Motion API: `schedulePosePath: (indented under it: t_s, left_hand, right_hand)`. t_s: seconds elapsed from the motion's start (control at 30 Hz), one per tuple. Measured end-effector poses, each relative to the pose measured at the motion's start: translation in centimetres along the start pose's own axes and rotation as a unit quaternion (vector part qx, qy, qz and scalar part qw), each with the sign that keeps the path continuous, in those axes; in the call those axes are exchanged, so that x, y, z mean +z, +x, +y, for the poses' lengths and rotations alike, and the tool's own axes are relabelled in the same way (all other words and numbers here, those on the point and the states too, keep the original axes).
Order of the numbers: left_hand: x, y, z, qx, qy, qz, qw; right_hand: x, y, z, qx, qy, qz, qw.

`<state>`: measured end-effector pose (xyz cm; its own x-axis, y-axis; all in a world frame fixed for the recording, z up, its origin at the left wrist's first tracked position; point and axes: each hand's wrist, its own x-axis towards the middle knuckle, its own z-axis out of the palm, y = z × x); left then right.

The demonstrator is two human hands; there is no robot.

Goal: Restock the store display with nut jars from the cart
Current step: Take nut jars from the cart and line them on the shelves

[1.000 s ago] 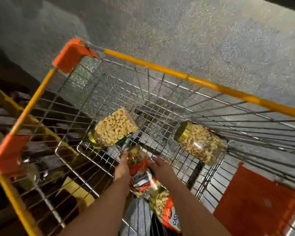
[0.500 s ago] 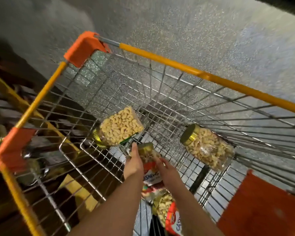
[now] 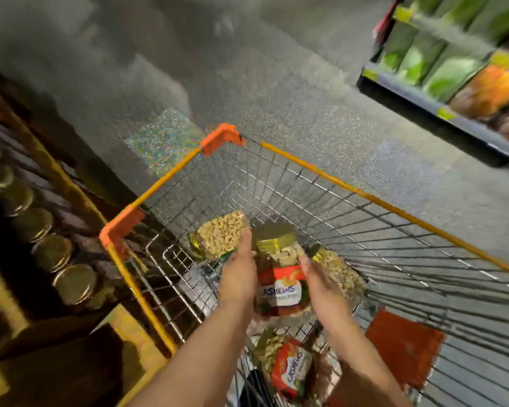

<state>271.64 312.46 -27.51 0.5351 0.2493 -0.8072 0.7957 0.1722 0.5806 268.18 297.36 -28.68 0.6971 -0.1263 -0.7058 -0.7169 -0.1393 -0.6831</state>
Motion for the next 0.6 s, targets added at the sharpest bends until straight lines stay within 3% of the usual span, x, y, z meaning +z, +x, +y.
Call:
schedulePosePath:
  t_s: [0.17, 0.33, 0.6]
  left_hand:
    - [-5.4, -7.2, 3.9, 0.131, -0.009, -0.031, 0.991]
    - [-15.7, -17.3, 6.8, 0.238, -0.027, -0.009, 0.971]
    - [-37.1, -34.4, 6.0, 0.366, -0.052, 0.104, 0.924]
  right_hand:
    - [1.9, -7.3, -3.3, -0.092, 0.074, -0.005, 0.993]
    - [6.7, -17.3, -7.2, -0.176, 0.103, -0.074, 0.976]
    - [20.9, -36.3, -11.9, -0.297, 0.047, -0.214, 0.929]
